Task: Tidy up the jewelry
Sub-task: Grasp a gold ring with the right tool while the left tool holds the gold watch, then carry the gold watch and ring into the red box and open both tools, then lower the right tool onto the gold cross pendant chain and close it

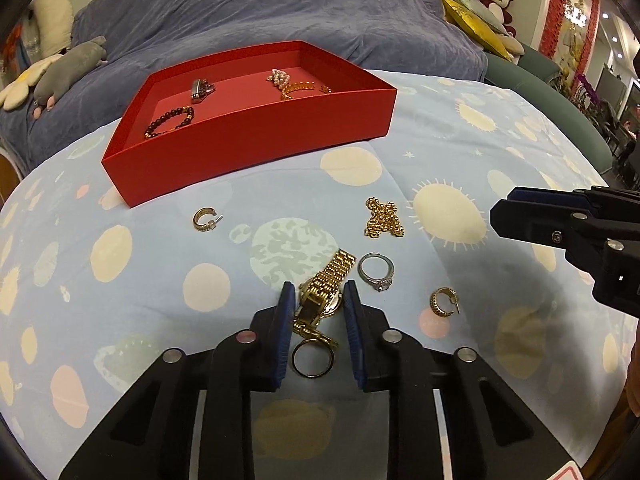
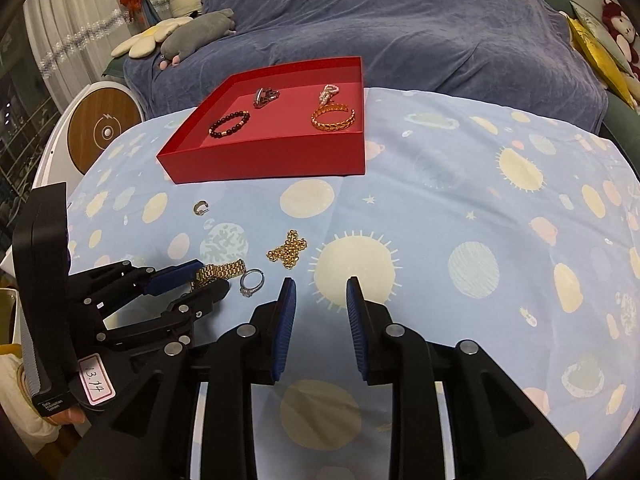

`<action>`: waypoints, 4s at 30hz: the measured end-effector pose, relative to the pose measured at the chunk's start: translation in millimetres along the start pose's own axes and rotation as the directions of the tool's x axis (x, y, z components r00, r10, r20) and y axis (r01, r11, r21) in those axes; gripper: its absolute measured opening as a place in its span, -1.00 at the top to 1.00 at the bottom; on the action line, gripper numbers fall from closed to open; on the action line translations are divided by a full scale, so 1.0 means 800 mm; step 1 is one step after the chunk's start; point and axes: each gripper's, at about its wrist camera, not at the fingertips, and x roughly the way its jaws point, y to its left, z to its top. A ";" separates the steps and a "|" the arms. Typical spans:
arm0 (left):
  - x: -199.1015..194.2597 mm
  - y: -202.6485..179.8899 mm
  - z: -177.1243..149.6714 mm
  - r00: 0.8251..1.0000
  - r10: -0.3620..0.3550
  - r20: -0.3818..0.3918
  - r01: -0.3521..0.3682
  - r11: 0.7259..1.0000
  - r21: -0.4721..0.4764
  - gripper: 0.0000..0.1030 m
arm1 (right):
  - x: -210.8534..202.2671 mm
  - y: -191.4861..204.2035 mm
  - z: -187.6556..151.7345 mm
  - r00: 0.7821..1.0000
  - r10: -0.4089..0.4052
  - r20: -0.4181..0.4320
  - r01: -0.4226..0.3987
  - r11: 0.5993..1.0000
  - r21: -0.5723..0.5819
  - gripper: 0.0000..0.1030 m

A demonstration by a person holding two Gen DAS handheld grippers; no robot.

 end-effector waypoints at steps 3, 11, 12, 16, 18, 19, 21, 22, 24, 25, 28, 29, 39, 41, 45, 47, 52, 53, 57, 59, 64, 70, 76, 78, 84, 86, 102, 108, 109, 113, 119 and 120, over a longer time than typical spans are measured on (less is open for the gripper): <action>-0.001 0.002 0.001 1.000 -0.009 -0.005 0.009 1.000 -0.014 0.63 | 0.000 0.001 0.001 1.000 -0.002 0.000 0.002 1.000 -0.004 0.51; -0.043 0.033 0.019 0.997 -0.039 0.062 0.046 0.993 -0.106 0.63 | 0.004 0.009 0.001 1.000 0.004 -0.007 -0.004 1.000 -0.017 0.51; -0.052 0.040 0.023 0.996 -0.037 0.080 0.047 0.992 -0.119 0.63 | 0.005 0.010 0.000 1.000 0.006 -0.009 -0.006 1.000 -0.020 0.51; -0.083 0.075 0.030 0.992 -0.009 0.128 0.033 0.982 -0.187 0.63 | 0.012 0.022 -0.001 1.000 0.020 -0.025 -0.021 0.999 -0.037 0.51; -0.092 0.092 0.030 0.990 0.017 0.137 0.014 0.976 -0.217 0.63 | 0.017 0.031 -0.002 0.999 0.027 -0.034 -0.028 0.998 -0.052 0.51; -0.095 0.101 0.029 0.990 0.030 0.135 0.002 0.972 -0.236 0.63 | 0.020 0.036 -0.002 0.999 0.031 -0.039 -0.034 0.998 -0.061 0.51; -0.098 0.116 0.029 0.991 0.039 0.129 -0.002 0.962 -0.275 0.63 | 0.025 0.047 -0.004 0.998 0.039 -0.047 -0.043 0.996 -0.078 0.51; -0.099 0.123 0.028 0.991 0.044 0.128 -0.004 0.957 -0.291 0.63 | 0.027 0.052 -0.005 0.998 0.043 -0.051 -0.047 0.995 -0.086 0.51; -0.102 0.131 0.026 0.990 0.049 0.130 -0.007 0.953 -0.304 0.63 | 0.033 0.061 -0.007 0.996 0.055 -0.063 -0.061 0.994 -0.095 0.51; -0.103 0.133 0.025 0.990 0.052 0.132 -0.009 0.952 -0.305 0.63 | 0.035 0.066 -0.009 0.996 0.063 -0.071 -0.070 0.992 -0.101 0.51; -0.107 0.134 0.022 0.989 0.053 0.136 -0.009 0.953 -0.303 0.63 | 0.040 0.077 -0.014 0.994 0.074 -0.086 -0.084 0.989 -0.124 0.51; -0.106 0.135 0.022 0.990 0.049 0.133 -0.006 0.953 -0.303 0.63 | 0.041 0.080 -0.015 0.993 0.076 -0.090 -0.088 0.988 -0.129 0.51; -0.104 0.138 0.010 0.992 0.049 0.115 -0.013 0.955 -0.296 0.63 | 0.046 0.110 -0.018 0.985 0.135 -0.111 -0.152 0.974 -0.166 0.51; -0.104 0.139 0.008 0.993 0.047 0.113 -0.011 0.956 -0.294 0.63 | 0.051 0.116 -0.019 0.984 0.136 -0.118 -0.156 0.972 -0.178 0.51; -0.104 0.140 0.004 0.993 0.047 0.106 -0.014 0.956 -0.292 0.63 | 0.060 0.123 -0.023 0.982 0.132 -0.133 -0.156 0.970 -0.188 0.53; -0.103 0.141 0.002 0.994 0.042 0.102 -0.010 0.956 -0.295 0.63 | 0.064 0.124 -0.023 0.983 0.125 -0.133 -0.150 0.970 -0.192 0.60; -0.105 0.142 0.001 0.994 0.035 0.104 -0.003 0.957 -0.292 0.63 | 0.070 0.125 -0.020 0.987 0.106 -0.122 -0.129 0.972 -0.197 0.71; -0.106 0.142 0.000 0.994 0.034 0.106 -0.002 0.957 -0.290 0.63 | 0.071 0.125 -0.020 0.987 0.105 -0.121 -0.127 0.972 -0.196 0.78; -0.107 0.141 0.001 0.994 0.033 0.108 0.000 0.958 -0.287 0.63 | 0.071 0.126 -0.019 0.989 0.098 -0.112 -0.119 0.971 -0.206 0.81; -0.107 0.141 0.001 0.994 0.034 0.108 -0.002 0.958 -0.287 0.63 | 0.069 0.127 -0.019 0.990 0.098 -0.103 -0.118 0.971 -0.208 0.84; -0.110 0.140 0.006 0.992 0.030 0.120 0.006 0.957 -0.291 0.63 | 0.052 0.123 -0.010 0.991 0.115 -0.063 -0.125 0.973 -0.195 0.84; -0.118 0.131 0.038 0.986 0.031 0.165 0.015 0.963 -0.268 0.63 | 0.026 0.096 0.025 0.992 0.125 0.008 -0.123 0.984 -0.132 0.84; -0.112 0.128 0.104 0.977 0.022 0.212 0.031 0.969 -0.246 0.63 | 0.004 0.058 0.104 0.987 0.094 0.128 -0.084 0.993 -0.085 0.84; -0.101 0.128 0.125 0.973 0.048 0.224 0.006 0.972 -0.235 0.63 | 0.013 0.045 0.128 0.987 0.066 0.149 -0.056 0.996 -0.070 0.84; -0.043 0.143 0.160 0.979 0.073 0.191 -0.028 0.972 -0.231 0.63 | 0.073 0.016 0.163 0.993 0.029 0.117 -0.027 0.999 -0.021 0.84; -0.024 0.149 0.162 0.982 0.074 0.173 -0.032 0.971 -0.239 0.63 | 0.094 0.014 0.165 0.995 0.023 0.093 -0.021 0.999 -0.024 0.84; -0.004 0.162 0.162 0.975 0.124 0.183 -0.077 0.966 -0.247 0.49 | 0.101 -0.006 0.167 0.995 -0.005 0.097 0.003 1.000 0.023 0.79; -0.070 0.177 0.161 0.964 0.129 0.233 -0.051 0.948 -0.315 0.38 | 0.026 -0.010 0.151 0.986 -0.016 0.163 0.014 1.000 0.016 0.46; -0.082 0.177 0.159 0.962 0.136 0.236 -0.056 0.946 -0.318 0.38 | 0.015 -0.012 0.145 0.985 -0.017 0.171 0.013 1.000 0.022 0.46; -0.122 0.171 0.131 0.959 0.152 0.240 -0.074 0.950 -0.304 0.29 | -0.017 -0.019 0.113 0.984 0.005 0.175 -0.016 0.998 0.064 0.46; -0.136 0.171 0.051 0.975 0.156 0.159 -0.089 0.928 -0.361 0.20 | -0.030 -0.008 0.060 0.991 0.007 0.135 -0.017 0.997 0.078 0.46; -0.136 0.171 0.044 0.977 0.153 0.146 -0.090 0.925 -0.370 0.20 | -0.028 -0.005 0.052 0.992 0.019 0.124 -0.029 0.996 0.082 0.46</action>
